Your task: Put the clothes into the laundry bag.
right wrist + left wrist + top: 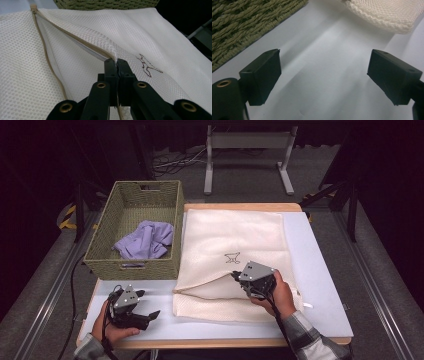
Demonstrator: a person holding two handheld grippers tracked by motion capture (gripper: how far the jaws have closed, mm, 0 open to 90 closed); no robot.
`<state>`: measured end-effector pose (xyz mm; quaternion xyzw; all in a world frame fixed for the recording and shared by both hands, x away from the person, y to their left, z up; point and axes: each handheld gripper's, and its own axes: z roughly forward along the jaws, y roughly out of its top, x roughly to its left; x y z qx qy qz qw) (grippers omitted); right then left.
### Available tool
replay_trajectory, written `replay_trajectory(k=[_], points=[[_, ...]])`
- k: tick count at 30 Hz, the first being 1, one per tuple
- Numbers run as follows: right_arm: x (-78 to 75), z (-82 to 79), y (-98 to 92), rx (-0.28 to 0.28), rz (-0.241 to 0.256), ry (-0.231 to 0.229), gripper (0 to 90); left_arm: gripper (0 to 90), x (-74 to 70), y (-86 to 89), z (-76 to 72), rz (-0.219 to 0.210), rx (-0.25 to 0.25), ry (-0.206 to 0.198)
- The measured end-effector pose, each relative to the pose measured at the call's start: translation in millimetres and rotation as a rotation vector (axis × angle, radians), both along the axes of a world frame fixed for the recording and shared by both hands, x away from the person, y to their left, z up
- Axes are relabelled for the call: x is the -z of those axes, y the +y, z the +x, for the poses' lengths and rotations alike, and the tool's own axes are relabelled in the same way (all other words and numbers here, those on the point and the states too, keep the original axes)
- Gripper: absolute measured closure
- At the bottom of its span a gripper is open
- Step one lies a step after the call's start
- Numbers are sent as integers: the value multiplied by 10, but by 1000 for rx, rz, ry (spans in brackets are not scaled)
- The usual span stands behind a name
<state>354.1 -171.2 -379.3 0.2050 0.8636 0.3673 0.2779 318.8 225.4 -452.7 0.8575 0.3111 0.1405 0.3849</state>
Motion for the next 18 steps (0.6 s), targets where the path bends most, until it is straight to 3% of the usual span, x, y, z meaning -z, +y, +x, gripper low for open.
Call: replay_trajectory(k=[18], points=[[-221,29,-19,21,76,-65,882,124,22,-18,13,4,8,12]])
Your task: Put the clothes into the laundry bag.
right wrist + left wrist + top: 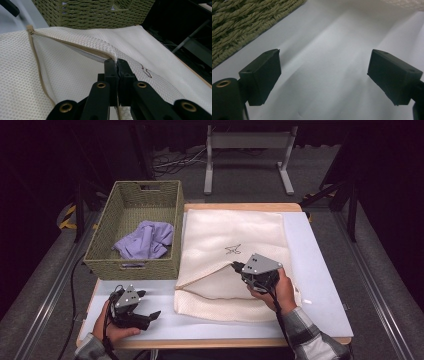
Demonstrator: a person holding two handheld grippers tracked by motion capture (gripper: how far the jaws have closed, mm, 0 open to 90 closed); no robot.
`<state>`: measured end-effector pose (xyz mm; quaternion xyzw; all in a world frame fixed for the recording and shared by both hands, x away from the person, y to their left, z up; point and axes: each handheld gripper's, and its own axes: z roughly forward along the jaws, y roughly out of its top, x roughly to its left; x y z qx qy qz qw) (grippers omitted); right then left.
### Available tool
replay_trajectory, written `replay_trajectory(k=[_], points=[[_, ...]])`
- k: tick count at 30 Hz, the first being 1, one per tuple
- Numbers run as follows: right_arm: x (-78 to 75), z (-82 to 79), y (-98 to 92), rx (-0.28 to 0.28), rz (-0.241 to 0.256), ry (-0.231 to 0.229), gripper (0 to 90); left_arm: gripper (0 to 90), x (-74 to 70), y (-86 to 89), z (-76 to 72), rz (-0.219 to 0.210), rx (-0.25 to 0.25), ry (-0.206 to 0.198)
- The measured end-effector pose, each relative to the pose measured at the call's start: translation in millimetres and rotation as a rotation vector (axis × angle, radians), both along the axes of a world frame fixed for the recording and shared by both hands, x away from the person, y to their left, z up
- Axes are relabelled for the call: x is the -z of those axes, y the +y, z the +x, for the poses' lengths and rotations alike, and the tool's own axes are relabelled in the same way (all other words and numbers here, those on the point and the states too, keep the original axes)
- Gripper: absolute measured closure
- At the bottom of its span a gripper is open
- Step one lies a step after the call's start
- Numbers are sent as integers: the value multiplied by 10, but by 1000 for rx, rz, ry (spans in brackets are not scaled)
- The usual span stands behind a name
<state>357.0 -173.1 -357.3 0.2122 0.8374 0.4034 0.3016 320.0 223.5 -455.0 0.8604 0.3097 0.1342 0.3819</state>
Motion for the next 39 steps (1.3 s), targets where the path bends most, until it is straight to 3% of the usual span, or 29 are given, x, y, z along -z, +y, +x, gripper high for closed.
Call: replay_trajectory(k=[28,39], points=[[-265,19,66,-8,69,-81,881,121,8,-2,4,-7,-2,10],[-309,29,77,-12,90,-81,881,122,6,0,10,0,-10,4]])
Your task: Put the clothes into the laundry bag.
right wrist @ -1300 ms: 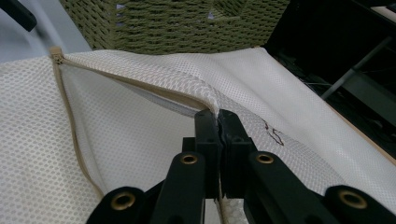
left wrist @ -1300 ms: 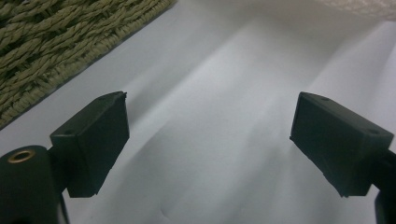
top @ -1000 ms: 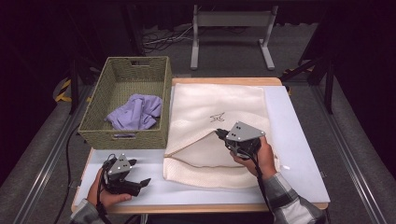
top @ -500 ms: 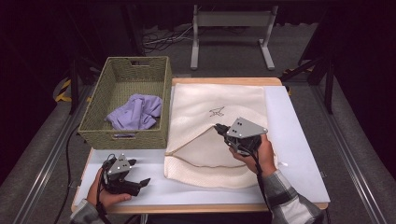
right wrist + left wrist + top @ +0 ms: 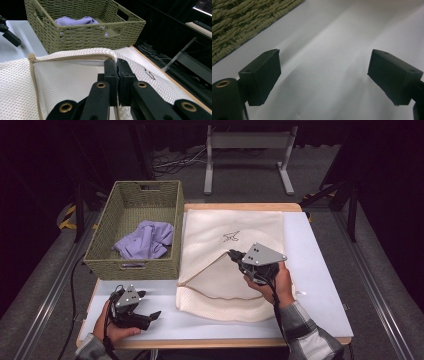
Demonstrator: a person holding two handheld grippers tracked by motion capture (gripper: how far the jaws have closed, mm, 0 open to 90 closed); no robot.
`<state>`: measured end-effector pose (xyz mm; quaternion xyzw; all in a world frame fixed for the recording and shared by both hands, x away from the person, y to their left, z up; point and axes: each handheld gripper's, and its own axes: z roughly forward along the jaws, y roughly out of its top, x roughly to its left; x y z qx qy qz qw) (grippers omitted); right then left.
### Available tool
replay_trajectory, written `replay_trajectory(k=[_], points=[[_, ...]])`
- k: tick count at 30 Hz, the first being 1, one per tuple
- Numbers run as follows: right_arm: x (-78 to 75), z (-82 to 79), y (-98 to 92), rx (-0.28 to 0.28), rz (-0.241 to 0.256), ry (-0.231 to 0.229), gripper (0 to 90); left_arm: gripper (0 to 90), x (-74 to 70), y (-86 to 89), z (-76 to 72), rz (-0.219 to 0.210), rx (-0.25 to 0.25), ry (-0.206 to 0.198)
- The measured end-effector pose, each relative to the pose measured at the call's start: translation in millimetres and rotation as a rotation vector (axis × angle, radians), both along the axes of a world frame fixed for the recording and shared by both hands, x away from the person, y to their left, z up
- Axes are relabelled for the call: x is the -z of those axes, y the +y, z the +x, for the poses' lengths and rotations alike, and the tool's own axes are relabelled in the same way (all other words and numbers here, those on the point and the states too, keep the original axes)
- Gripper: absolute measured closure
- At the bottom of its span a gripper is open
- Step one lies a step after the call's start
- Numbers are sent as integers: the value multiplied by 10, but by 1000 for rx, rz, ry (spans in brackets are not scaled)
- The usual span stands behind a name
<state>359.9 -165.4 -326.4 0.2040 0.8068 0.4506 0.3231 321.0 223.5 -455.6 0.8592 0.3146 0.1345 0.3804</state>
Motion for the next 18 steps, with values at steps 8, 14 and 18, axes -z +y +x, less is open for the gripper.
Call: replay_trajectory(k=[8,14,18], points=[[35,5,-36,-1,20,18,880,118,-175,65,-5,-17,-21,-69],[61,9,-46,-1,22,32,880,105,-391,129,-5,-20,-32,-127],[55,3,-53,3,22,29,881,98,-526,146,47,-6,-33,-139]])
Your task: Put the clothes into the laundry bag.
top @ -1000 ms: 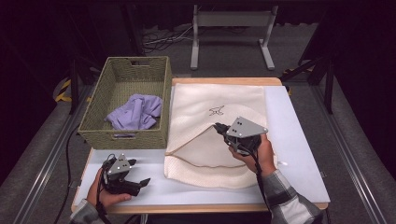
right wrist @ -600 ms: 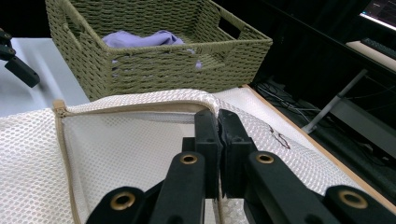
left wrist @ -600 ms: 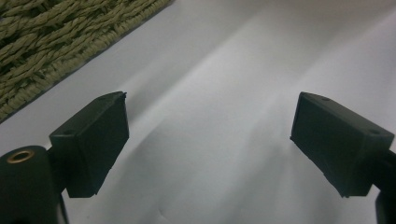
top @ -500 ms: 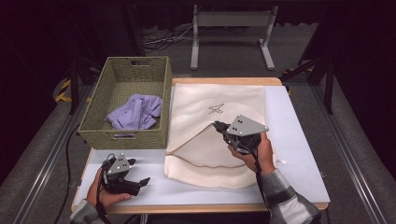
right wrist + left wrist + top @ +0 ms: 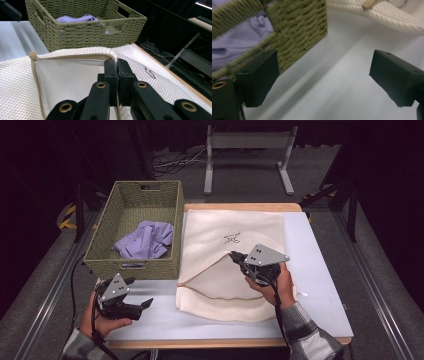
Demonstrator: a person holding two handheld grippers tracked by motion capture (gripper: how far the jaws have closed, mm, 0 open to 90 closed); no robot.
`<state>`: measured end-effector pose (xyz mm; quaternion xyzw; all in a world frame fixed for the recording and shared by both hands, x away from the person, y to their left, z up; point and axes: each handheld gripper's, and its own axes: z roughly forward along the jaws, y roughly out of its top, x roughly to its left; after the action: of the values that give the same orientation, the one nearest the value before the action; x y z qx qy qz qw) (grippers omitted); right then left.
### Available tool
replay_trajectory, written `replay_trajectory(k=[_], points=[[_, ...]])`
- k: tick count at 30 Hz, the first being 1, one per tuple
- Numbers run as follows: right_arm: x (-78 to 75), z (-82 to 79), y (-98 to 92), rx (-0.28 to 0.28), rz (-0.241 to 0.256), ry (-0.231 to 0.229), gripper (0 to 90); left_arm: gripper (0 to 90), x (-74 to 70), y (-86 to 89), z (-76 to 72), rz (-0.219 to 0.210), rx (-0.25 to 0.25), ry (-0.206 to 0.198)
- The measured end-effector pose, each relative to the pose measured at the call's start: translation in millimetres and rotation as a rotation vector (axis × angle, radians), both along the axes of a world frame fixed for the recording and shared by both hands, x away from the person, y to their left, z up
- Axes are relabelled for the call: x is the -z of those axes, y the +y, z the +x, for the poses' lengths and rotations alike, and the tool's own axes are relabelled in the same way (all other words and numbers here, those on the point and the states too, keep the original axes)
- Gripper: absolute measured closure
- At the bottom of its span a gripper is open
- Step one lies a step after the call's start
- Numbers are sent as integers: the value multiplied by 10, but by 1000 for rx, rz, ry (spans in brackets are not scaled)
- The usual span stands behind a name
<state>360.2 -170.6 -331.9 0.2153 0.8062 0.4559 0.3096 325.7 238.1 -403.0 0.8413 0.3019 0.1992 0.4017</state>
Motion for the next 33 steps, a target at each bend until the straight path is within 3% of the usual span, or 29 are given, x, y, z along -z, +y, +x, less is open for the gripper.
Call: replay_trajectory(k=[5,8,13,16,21,25,33], points=[[5,9,-14,-10,8,13,881,115,-199,14,131,-1,10,-23],[16,5,8,-12,2,17,881,113,-292,-16,219,25,26,-39],[35,1,21,-14,-7,26,880,106,-444,-59,406,56,33,-27],[43,3,20,-17,-8,34,880,96,-511,-80,522,101,33,-30],[53,-1,11,-18,-9,43,880,60,-624,-77,772,137,23,-6],[72,-3,3,-19,-14,50,880,44,-688,-65,985,139,20,22],[84,-1,-20,-24,-13,59,880,37,-682,-68,1340,196,11,70]])
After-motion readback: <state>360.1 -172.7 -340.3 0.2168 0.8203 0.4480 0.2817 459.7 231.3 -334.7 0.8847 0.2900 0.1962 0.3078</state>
